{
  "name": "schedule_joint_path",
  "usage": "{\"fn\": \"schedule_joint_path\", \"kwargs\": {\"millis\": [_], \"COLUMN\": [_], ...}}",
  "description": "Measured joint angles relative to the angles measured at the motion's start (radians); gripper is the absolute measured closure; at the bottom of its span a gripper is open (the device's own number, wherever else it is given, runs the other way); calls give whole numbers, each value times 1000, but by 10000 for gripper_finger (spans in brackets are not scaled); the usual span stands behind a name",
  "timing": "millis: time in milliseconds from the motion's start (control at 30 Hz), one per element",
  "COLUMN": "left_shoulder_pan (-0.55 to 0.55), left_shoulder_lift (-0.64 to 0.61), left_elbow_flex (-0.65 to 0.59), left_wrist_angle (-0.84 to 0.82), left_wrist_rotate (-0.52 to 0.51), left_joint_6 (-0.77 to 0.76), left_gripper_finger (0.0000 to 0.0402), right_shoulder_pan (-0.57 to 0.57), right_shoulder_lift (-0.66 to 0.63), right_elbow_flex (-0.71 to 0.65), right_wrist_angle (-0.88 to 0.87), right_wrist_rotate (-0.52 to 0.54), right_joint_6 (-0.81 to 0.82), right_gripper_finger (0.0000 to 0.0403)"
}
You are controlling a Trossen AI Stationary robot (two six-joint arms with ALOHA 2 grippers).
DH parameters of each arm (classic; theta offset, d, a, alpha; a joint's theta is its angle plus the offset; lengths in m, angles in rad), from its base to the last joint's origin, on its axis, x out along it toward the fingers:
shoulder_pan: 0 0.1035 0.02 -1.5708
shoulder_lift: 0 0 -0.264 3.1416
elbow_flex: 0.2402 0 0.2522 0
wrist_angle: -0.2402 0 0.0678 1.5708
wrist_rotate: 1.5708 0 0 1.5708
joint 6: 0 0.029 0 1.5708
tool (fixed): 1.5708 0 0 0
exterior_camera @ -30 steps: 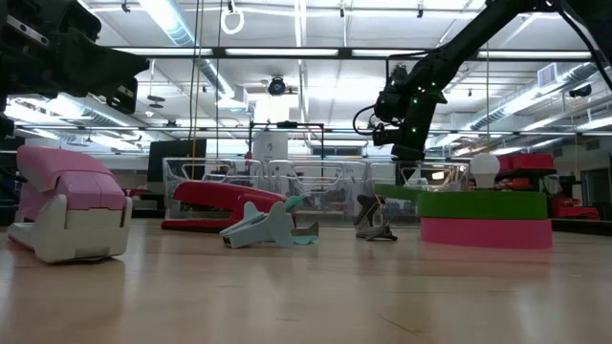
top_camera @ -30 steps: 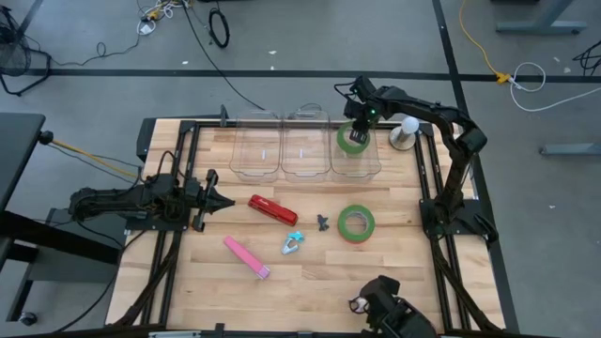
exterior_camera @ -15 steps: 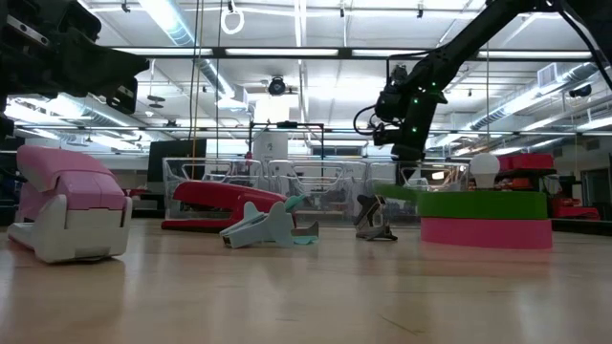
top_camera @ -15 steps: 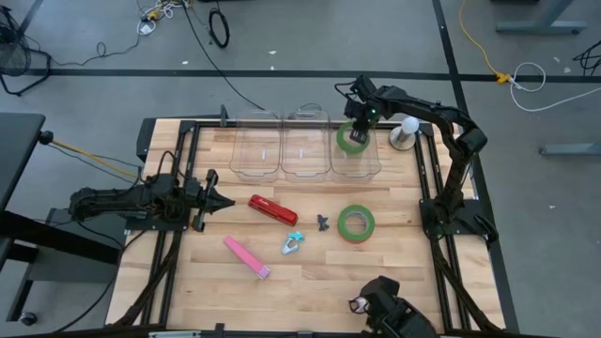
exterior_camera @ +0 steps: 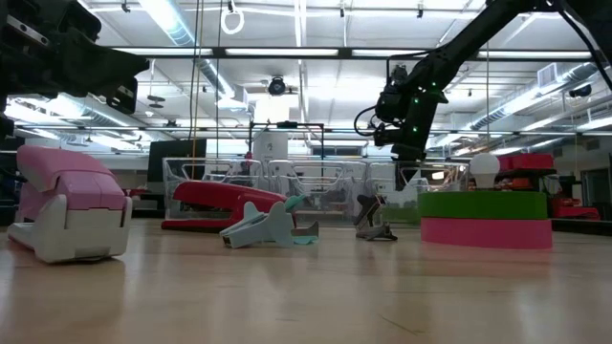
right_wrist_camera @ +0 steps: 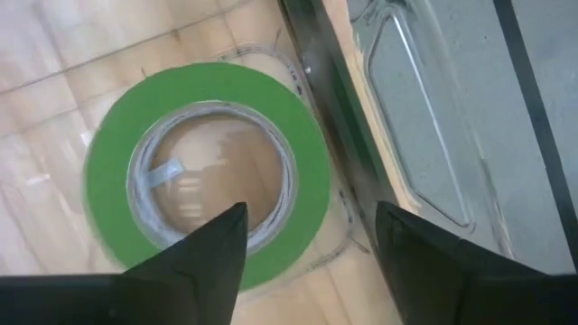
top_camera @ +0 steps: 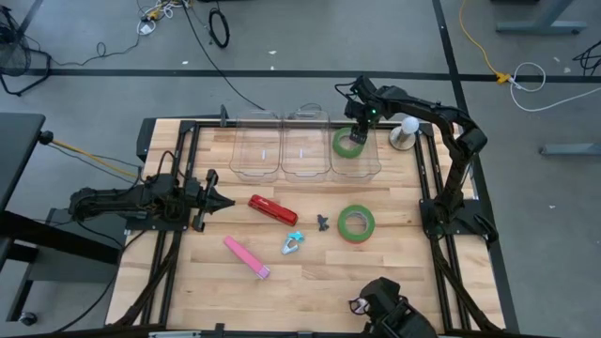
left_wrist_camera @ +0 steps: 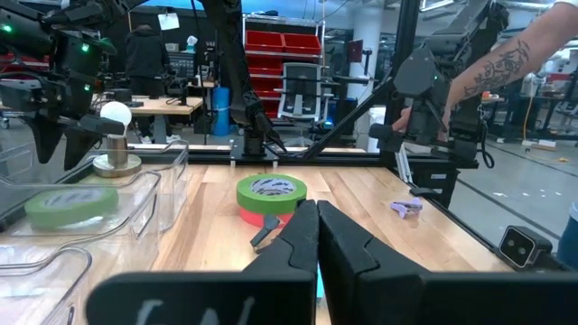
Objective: Pick and place Stapler, Stapler remover, tape
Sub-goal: Put the green tape into the right transparent bin
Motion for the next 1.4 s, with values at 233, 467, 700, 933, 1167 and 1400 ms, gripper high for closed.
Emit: {"fn": "schedule_joint_path", "kwargs": {"millis": [233,467,700,933,1167,1400], "left_shoulder_pan": [0,0,0,0,0,0], "left_shoulder_lift": [0,0,0,0,0,0], "left_elbow_flex": [0,0,0,0,0,0], "left_wrist_angle": [0,0,0,0,0,0], "left_wrist_rotate": [0,0,0,0,0,0], "left_joint_6": [0,0,0,0,0,0], "left_gripper_finger": [399,399,399,399,399,399], "right_shoulder_pan": [1,8,24,40,87,187], "right_shoulder_lift": [-18,-106,-209,-260,-271,-271], "right_elbow_flex": [0,0,0,0,0,0], "right_wrist_angle": [-7,-7,-10,-25,-63,-67], "right_wrist_rotate": [-2,-1,2,2,-53,-166], "right_joint_6": [0,-7,-15,-16,-1,56], "right_gripper_finger": [158,163,163,163,163,163]}}
